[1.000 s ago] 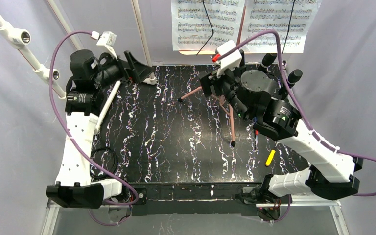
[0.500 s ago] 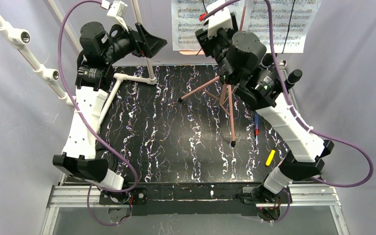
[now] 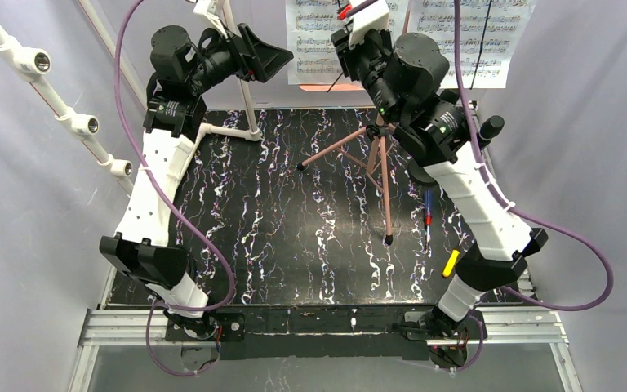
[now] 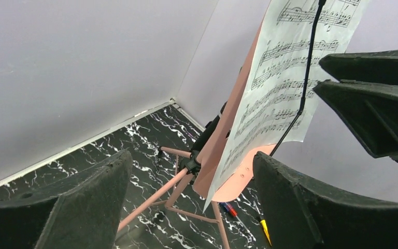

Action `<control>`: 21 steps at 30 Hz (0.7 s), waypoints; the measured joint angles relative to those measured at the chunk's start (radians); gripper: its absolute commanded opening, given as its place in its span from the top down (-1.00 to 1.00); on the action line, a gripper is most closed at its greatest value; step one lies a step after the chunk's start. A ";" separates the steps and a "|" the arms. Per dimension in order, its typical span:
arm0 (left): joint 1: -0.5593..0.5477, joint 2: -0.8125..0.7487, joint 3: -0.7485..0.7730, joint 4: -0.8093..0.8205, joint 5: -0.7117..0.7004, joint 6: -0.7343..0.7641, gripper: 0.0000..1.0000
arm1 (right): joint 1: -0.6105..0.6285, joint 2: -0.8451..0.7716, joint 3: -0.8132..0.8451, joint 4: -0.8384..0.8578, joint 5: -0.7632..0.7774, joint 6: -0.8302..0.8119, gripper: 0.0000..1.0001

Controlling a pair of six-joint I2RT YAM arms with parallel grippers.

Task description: Pack up the instrument practice props

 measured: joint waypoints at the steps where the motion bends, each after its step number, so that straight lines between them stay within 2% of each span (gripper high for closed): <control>1: -0.003 0.006 0.004 0.011 0.001 -0.006 -0.62 | -0.002 0.008 0.008 0.000 -0.008 0.000 0.14; 13: -0.018 0.055 0.025 0.053 0.008 -0.027 -0.47 | -0.026 0.054 0.016 0.014 -0.056 0.000 0.56; 19: -0.030 0.055 0.025 0.082 0.025 -0.038 -0.29 | -0.027 0.054 0.013 0.024 -0.059 0.000 0.78; 21: -0.038 0.055 0.025 0.087 0.027 -0.037 -0.16 | -0.027 0.054 0.007 0.033 -0.059 -0.003 0.86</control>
